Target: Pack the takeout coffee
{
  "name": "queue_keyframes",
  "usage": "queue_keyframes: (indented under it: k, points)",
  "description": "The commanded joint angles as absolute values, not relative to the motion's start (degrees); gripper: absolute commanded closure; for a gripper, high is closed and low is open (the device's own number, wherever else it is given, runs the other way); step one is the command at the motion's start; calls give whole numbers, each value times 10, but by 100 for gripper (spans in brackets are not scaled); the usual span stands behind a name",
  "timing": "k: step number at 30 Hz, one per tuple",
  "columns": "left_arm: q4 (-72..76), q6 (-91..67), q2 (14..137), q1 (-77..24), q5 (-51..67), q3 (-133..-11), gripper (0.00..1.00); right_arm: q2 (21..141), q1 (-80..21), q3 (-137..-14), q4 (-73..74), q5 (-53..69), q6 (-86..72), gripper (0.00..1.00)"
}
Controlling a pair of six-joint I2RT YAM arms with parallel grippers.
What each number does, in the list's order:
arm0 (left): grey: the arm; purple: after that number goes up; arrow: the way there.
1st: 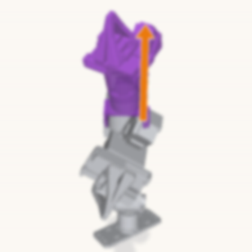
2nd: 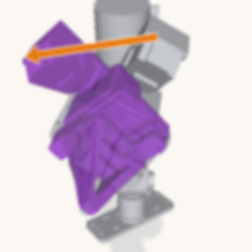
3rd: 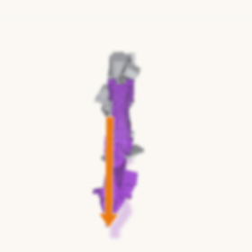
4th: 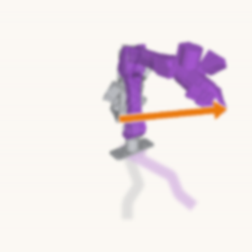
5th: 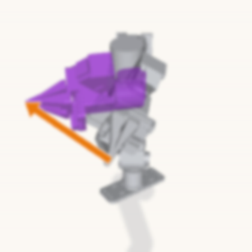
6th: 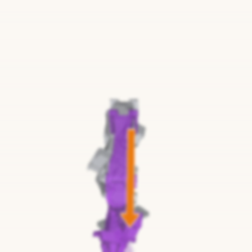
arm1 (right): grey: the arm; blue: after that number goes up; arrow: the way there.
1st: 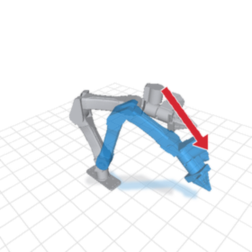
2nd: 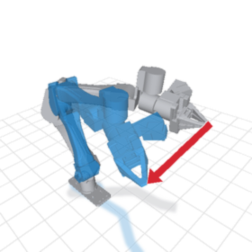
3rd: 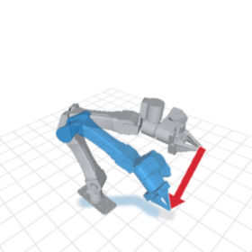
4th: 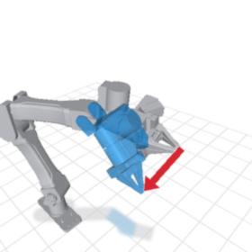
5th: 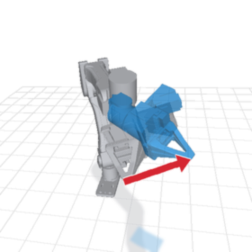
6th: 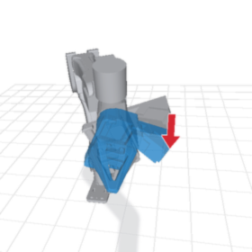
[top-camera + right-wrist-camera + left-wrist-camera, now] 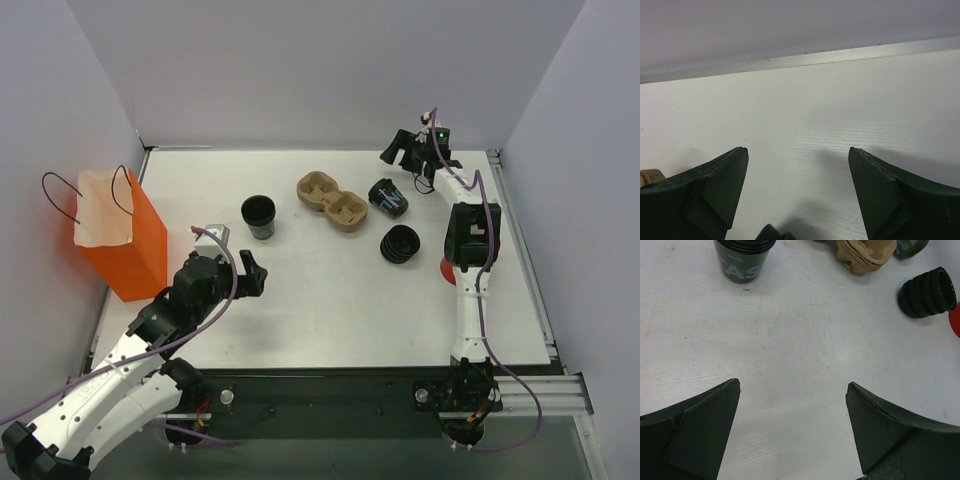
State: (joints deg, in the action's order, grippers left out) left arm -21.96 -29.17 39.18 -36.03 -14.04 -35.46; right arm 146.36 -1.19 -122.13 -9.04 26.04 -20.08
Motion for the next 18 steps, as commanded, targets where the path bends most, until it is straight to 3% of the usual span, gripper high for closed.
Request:
queue_keyframes:
  k: [1, 10, 18]
  points:
    - [-192, -290, 383, -357, -127, -358, 3, 1385, -12, -1212, -94, 308, -216, 17]
    - [-201, -297, 363, -356, -117, -355, 3, 1312, -16, -1197, 126, 196, -213, 21]
    - [-213, -303, 344, -356, -110, -349, 3, 1301, -42, -1172, 167, 152, -154, 24]
